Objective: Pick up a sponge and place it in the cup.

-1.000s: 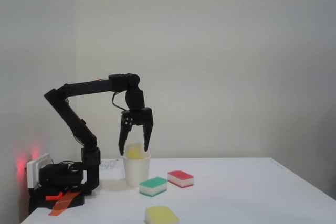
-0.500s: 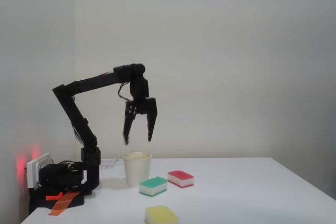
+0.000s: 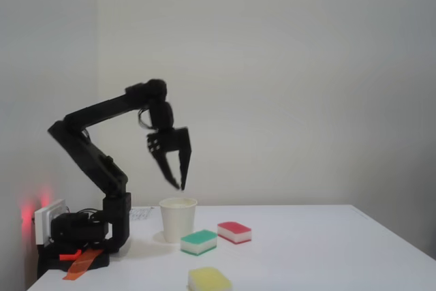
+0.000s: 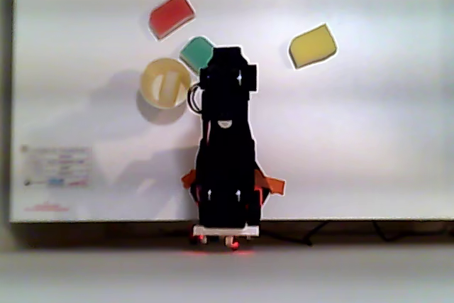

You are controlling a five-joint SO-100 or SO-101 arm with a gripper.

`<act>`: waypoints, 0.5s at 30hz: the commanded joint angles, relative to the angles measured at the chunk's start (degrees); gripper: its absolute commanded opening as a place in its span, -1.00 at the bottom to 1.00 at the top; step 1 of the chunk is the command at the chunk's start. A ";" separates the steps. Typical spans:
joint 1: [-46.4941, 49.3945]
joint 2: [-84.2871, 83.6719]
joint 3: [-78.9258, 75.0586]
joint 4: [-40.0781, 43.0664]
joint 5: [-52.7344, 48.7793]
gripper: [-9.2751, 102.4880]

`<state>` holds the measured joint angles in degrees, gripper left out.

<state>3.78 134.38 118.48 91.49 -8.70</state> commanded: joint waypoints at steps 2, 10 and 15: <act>1.14 6.77 12.04 -6.94 -0.53 -0.83; 1.41 13.27 28.30 -18.02 -0.97 -0.83; 2.37 20.13 37.27 -21.71 -1.05 -0.83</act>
<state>5.01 151.88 153.19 70.49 -8.79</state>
